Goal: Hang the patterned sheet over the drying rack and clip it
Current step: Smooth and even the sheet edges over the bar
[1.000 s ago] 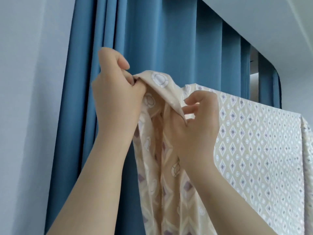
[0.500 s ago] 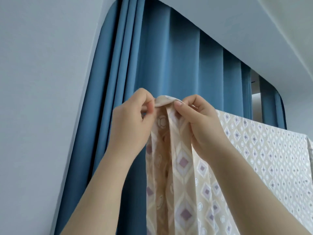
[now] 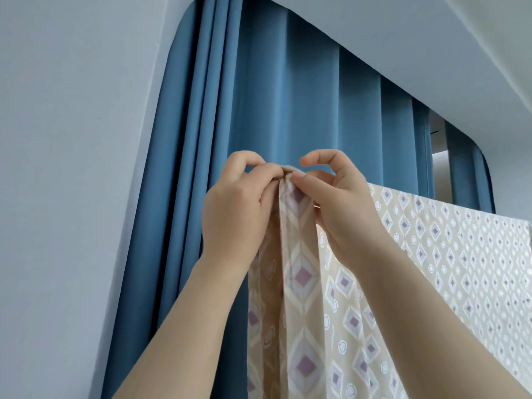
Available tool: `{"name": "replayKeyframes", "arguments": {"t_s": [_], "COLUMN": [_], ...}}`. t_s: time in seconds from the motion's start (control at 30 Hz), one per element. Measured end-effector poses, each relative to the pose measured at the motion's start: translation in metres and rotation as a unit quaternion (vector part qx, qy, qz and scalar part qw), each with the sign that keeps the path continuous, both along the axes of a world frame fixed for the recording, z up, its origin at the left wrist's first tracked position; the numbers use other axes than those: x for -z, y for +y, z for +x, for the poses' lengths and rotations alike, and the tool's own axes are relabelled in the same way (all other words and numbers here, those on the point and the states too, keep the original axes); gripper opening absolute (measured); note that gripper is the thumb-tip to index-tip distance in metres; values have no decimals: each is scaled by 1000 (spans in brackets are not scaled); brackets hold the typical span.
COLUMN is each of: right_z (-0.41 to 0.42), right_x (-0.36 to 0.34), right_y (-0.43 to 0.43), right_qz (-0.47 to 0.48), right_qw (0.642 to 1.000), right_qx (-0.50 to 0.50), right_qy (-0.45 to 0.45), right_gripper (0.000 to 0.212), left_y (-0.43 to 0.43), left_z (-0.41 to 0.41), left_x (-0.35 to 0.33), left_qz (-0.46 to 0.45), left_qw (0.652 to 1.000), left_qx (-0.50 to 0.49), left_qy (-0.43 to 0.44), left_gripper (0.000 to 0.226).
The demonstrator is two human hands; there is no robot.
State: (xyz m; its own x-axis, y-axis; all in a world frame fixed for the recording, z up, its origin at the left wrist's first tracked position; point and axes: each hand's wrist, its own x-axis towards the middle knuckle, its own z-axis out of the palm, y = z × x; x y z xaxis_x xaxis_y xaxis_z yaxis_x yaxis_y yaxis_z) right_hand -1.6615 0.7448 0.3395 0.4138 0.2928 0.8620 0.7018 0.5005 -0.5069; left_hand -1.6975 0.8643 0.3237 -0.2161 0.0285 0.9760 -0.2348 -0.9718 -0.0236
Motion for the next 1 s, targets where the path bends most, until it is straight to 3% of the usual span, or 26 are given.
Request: {"name": "replayKeyframes", "arguments": {"t_s": [0.13,0.23,0.33,0.37,0.43,0.53,0.6,0.7,0.77,0.87,1.0], "right_z": [-1,-5,-10,-9,-7,5,16,40,58,82,106], "right_x": [4,3,1,2,4,10,14,27,39,57,72], "right_y": [-2,1,7,10,18,29,33,34,32,24,8], "right_qz": [-14,-22,-60,-79,-102,-83,-72,-65,-79,-180,-262], "right_qw": [1000,998,997,995,993,995,994,985,969,912,871], "right_qx": [-10,-40,-27,-16,18,53,58,132,218,357,400], "right_qy": [-23,-45,-49,-53,-57,-4,56,92,87,92,111], "right_gripper": [13,12,6,6,17,20,21,18,10,28,30], "left_y": [2,1,3,5,12,20,26,31,30,19,10], "left_z": [-17,-42,-50,-46,-36,-19,-10,6,20,44,72], "left_x": [-1,-9,-18,-16,-8,8,13,22,40,65,76], "left_qz": [29,58,-30,-85,-185,-279,-324,-348,-334,-310,-272], "left_qw": [996,995,990,971,900,787,763,759,740,690,665], "left_qx": [-83,-77,14,65,210,377,429,429,396,367,374], "left_qy": [-5,-24,134,215,334,400,358,345,430,542,587], "left_gripper": [7,5,14,14,15,36,43,42,44,58,56]}}
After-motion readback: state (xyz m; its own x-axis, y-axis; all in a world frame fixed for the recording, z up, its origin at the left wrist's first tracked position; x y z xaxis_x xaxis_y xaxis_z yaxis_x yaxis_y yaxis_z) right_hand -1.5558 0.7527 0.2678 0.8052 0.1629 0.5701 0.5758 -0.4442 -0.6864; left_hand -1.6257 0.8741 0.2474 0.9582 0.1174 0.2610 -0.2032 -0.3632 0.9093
